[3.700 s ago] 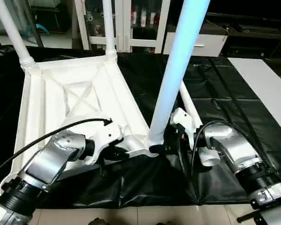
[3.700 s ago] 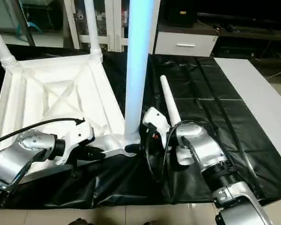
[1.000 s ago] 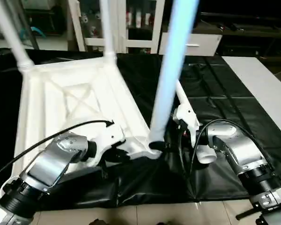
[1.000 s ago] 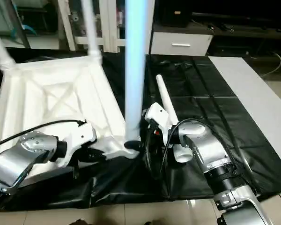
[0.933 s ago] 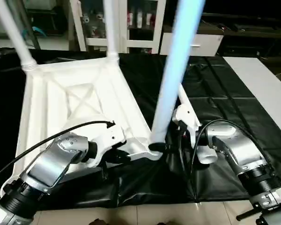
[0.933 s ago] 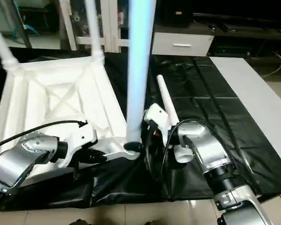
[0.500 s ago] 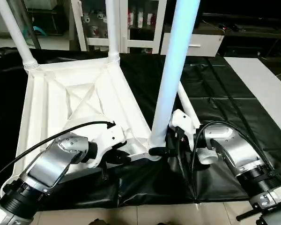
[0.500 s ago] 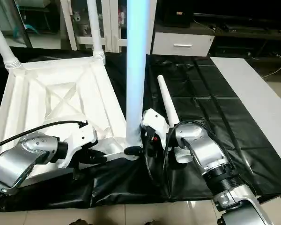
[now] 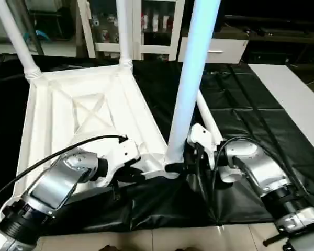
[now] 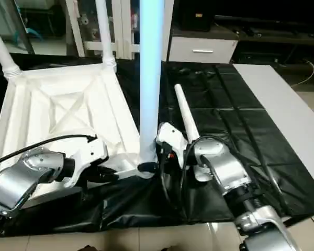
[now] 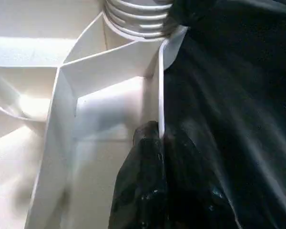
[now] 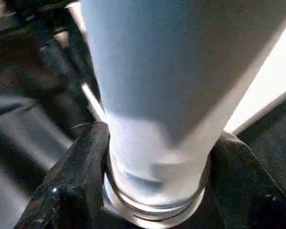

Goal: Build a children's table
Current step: Rotate leg to tighten

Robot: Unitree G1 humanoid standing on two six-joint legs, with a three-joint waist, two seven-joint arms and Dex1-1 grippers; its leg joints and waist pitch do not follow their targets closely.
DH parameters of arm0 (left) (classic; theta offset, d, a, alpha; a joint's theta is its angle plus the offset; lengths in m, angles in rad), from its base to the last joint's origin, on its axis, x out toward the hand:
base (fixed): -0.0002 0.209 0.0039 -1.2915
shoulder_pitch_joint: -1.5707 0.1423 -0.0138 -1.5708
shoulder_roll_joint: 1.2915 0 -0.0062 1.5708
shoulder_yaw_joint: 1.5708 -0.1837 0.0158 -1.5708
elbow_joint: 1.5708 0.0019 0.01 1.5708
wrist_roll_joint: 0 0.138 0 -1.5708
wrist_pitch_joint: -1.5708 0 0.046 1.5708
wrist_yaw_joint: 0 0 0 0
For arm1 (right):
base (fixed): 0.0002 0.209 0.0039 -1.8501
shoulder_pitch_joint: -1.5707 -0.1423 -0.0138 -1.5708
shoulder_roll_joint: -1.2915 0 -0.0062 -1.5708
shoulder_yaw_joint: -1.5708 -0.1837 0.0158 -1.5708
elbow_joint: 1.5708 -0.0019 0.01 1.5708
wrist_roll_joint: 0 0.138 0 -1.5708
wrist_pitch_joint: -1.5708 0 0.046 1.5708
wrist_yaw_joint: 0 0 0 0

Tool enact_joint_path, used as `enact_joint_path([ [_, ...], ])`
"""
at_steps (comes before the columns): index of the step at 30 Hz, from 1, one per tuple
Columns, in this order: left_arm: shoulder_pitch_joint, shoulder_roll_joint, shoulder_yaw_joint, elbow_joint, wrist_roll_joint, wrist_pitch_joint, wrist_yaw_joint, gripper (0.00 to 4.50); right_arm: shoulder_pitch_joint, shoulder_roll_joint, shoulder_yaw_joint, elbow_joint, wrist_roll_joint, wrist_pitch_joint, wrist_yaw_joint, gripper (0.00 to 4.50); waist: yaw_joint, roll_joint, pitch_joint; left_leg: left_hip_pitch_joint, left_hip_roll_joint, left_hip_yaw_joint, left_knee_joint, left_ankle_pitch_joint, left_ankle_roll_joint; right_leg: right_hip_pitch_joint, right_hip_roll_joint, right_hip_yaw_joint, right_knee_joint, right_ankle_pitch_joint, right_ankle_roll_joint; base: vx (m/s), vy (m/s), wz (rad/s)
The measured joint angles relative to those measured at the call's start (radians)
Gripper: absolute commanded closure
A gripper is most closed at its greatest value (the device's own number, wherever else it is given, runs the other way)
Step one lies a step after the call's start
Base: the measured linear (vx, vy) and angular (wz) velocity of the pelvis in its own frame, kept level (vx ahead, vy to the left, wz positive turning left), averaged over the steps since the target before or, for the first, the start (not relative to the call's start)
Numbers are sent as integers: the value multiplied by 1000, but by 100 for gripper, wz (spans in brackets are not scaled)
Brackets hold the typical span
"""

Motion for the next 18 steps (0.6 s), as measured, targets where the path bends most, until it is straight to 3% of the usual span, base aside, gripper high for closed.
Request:
enact_joint_path([
  [9,-110,-232,74,239,37,18,275,450,-106,238,-155,257,-22,3,-516,181,-41,0,0,0,-1,-13,6,0,0,1,-1,-10,-5,0,1,0,0,0],
  [15,-193,-382,117,398,61,13,471,450,-208,371,-236,435,-41,-45,-880,182,-49,2,0,-2,-1,-17,6,0,0,2,-1,-14,-11,-1,1,0,0,0],
  [18,-211,-416,120,442,67,-6,515,450,-241,416,-278,503,-40,-81,-993,182,-49,7,-4,-4,-2,-18,6,0,0,3,-1,-14,-15,0,1,0,0,0],
])
